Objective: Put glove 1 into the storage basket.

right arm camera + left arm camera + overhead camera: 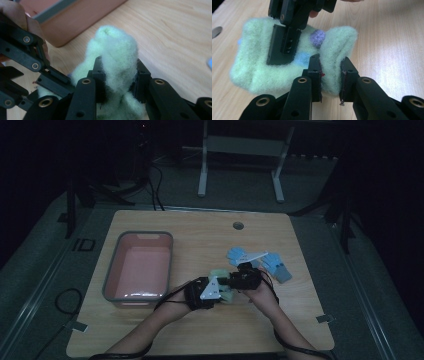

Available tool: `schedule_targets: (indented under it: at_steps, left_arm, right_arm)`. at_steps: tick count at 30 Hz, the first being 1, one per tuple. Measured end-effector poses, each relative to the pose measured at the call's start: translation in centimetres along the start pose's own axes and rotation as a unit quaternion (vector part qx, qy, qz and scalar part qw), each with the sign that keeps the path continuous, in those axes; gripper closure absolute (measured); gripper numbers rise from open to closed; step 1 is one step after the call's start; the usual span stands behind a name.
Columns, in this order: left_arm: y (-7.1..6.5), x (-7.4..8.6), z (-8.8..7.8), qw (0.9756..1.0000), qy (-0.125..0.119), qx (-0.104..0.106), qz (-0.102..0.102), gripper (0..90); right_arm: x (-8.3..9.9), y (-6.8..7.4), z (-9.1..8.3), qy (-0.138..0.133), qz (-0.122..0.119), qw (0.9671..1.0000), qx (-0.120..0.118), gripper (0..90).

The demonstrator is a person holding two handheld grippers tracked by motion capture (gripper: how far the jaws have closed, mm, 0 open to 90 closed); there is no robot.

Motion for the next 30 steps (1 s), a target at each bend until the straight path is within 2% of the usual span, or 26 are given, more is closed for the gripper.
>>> schedule_targets:
  at_steps: [2,5,6,8,20,24,27,30]
  left_arm:
    - [0.5,-0.1,-1.1,1.0000,0.004,-0.005,0.006,75.7]
    - [0.6,-0.1,-1.5,0.9999,0.006,-0.006,0.007,75.7]
    - [1.0,-0.2,-2.4,0.9998,0.010,-0.011,0.012,75.7]
    - [1.2,-0.1,-3.0,0.9997,0.016,-0.014,0.015,75.6]
    - [3.6,1.1,-6.4,0.9984,0.034,-0.045,0.012,75.6]
    - [4.3,1.6,-7.7,0.9977,0.039,-0.055,0.012,75.7]
    - [4.8,2.1,-8.6,0.9971,0.041,-0.063,0.008,75.5]
    - [5.1,2.7,-9.3,0.9967,0.042,-0.069,0.004,75.5]
  right_arm:
    - [-0.6,0.3,-0.1,-0.005,0.000,1.0000,-0.006,70.0]
    - [-1.0,0.5,-0.1,-0.008,-0.002,1.0000,-0.006,70.0]
    - [-1.3,0.7,-0.2,-0.010,-0.004,0.9999,-0.008,70.0]
    - [-2.4,1.3,-0.1,-0.014,-0.010,0.9998,-0.012,70.0]
    - [-6.7,2.9,1.4,-0.013,-0.031,0.9993,-0.013,70.0]
    - [-7.9,3.3,1.8,-0.016,-0.031,0.9992,-0.020,70.0]
    - [-9.4,4.1,2.6,-0.019,-0.036,0.9988,-0.025,70.0]
    - [-9.8,4.3,2.8,-0.021,-0.037,0.9988,-0.026,69.9]
Point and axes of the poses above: each handheld gripper's, and its own axes: z roughly forward along the jaws, x roughly out of its underside, y roughly to its left, the point moved 8 cm from there along z, roughly forward along the jaws, and after that the axes turned 5 degrees about y, right-handed, at the moved point
